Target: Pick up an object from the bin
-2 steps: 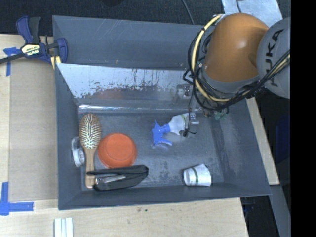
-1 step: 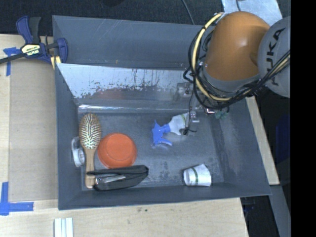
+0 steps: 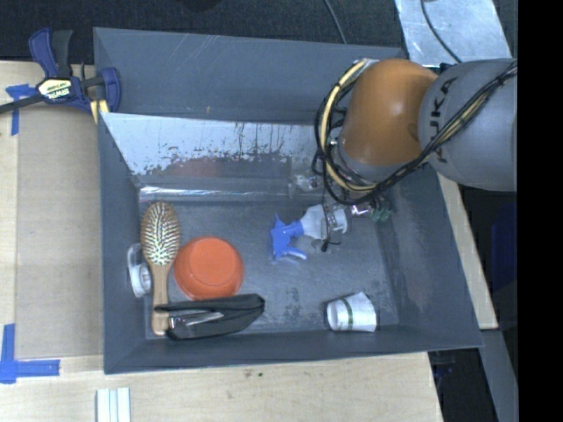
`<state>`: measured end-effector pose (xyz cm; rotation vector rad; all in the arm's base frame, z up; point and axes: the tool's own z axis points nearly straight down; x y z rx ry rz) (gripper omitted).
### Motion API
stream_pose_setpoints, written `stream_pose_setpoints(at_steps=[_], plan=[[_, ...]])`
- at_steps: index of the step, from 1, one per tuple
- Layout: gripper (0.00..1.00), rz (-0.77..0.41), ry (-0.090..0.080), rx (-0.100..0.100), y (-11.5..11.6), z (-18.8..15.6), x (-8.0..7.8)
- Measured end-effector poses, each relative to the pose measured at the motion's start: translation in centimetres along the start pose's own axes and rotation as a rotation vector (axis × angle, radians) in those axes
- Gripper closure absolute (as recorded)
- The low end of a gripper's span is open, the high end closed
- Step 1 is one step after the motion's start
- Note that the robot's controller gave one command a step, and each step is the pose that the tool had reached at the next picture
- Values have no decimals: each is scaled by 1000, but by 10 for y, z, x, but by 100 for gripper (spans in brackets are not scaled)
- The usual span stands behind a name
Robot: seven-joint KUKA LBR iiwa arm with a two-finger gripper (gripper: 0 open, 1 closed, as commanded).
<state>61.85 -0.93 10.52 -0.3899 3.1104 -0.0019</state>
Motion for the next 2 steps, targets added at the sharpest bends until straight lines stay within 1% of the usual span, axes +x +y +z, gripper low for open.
stream_pose_setpoints(at_steps=[1, 2], plan=[[0, -19, -6, 1, 1, -27, -10], [0, -45, 4, -1, -7, 6, -1]])
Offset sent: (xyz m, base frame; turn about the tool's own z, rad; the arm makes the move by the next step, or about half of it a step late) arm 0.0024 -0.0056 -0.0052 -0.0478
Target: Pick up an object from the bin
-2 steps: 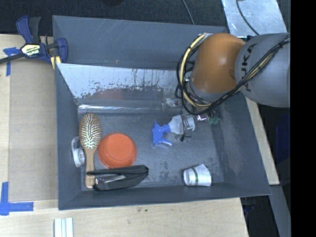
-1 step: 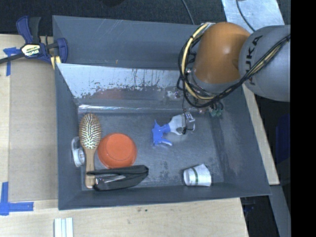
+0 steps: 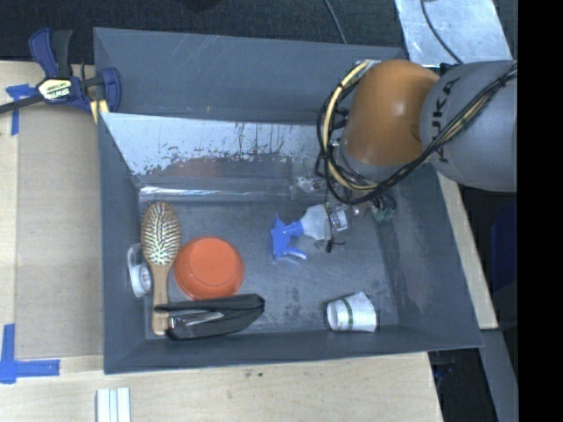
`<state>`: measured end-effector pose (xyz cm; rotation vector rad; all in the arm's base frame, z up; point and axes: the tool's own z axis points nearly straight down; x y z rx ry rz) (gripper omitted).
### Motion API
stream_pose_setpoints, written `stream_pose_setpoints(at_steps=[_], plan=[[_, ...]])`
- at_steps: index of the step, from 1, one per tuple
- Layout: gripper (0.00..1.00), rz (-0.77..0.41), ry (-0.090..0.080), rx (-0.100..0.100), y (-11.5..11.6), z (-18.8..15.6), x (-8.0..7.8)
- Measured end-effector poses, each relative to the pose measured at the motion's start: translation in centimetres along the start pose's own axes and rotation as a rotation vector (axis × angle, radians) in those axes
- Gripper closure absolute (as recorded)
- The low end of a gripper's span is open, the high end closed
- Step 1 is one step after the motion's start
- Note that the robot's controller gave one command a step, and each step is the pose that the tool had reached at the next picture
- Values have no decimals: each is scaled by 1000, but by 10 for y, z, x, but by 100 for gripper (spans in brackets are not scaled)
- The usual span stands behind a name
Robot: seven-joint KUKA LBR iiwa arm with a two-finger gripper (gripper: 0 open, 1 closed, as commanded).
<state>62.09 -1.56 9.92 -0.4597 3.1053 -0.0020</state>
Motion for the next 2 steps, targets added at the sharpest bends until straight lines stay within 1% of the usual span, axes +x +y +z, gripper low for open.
stream_pose_setpoints(at_steps=[1, 2], plan=[[0, 102, -14, 1, 2, 29, -4], [100, -117, -13, 3, -4, 28, -8]])
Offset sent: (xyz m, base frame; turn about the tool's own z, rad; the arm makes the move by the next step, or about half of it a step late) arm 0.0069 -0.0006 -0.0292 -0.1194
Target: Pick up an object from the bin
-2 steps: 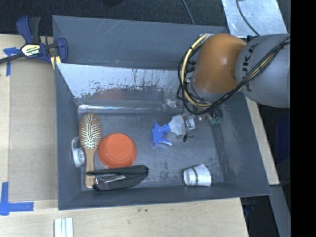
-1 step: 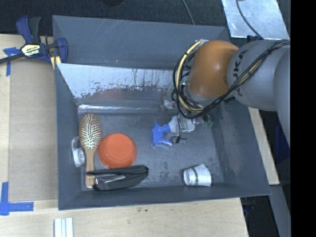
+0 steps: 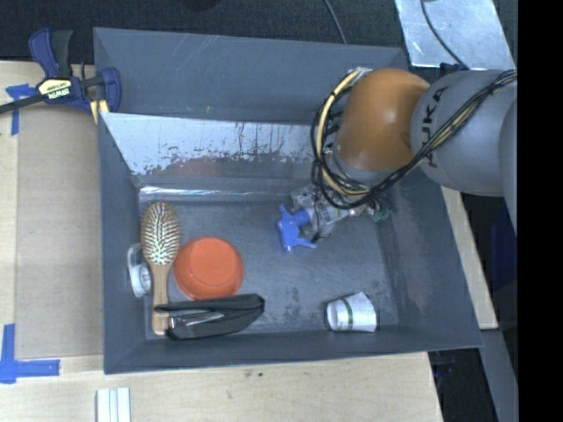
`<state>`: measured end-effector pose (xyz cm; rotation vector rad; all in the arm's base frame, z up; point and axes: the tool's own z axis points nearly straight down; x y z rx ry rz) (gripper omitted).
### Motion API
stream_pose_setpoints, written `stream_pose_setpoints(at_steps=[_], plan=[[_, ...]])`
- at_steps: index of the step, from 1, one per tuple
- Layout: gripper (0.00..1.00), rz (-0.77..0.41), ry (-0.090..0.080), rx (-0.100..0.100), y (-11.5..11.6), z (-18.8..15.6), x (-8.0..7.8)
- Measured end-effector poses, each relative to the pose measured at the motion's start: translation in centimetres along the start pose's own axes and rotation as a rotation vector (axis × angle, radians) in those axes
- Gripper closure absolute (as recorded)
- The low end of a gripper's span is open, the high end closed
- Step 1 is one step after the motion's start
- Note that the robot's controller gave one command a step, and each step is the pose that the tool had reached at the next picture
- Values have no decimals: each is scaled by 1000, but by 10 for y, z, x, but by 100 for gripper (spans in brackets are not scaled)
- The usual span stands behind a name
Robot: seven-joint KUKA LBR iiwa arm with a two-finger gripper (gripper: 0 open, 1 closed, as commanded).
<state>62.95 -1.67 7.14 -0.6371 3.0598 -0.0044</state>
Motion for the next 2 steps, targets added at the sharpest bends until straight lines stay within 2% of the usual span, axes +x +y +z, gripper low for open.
stream_pose_setpoints(at_steps=[1, 2], plan=[[100, 2, 0, 0, 0, 0, 0], [100, 4, -8, 2, -1, -19, -1]])
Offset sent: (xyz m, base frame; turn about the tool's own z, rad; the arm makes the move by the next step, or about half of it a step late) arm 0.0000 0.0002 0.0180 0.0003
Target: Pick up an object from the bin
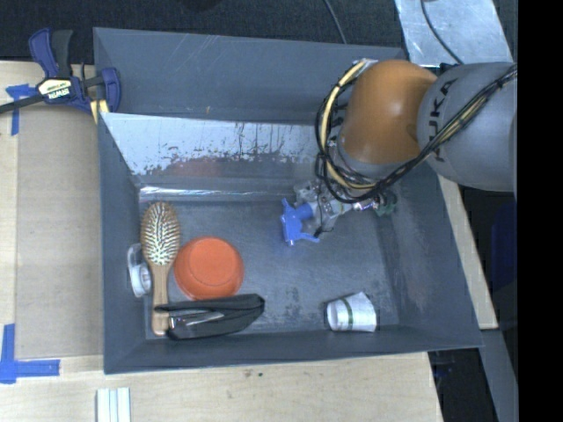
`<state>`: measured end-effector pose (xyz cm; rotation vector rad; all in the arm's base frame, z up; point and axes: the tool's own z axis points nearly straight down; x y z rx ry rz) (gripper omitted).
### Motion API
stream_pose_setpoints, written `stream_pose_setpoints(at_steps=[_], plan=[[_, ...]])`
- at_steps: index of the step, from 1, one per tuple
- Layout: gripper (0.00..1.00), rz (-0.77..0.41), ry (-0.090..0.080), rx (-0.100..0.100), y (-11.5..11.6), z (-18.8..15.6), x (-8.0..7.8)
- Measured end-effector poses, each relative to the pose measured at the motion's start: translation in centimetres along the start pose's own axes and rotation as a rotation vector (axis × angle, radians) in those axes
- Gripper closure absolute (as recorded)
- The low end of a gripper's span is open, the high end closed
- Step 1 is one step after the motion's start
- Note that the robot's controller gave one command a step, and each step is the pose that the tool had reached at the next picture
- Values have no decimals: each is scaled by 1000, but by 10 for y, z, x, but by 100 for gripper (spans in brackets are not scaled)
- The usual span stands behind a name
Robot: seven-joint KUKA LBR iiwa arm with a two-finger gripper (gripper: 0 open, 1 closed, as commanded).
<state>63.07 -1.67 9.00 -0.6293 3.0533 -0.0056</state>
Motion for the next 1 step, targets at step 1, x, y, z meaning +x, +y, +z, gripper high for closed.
stream_pose_setpoints(at_steps=[1], plan=[[100, 3, 1, -1, 0, -51, -1]])
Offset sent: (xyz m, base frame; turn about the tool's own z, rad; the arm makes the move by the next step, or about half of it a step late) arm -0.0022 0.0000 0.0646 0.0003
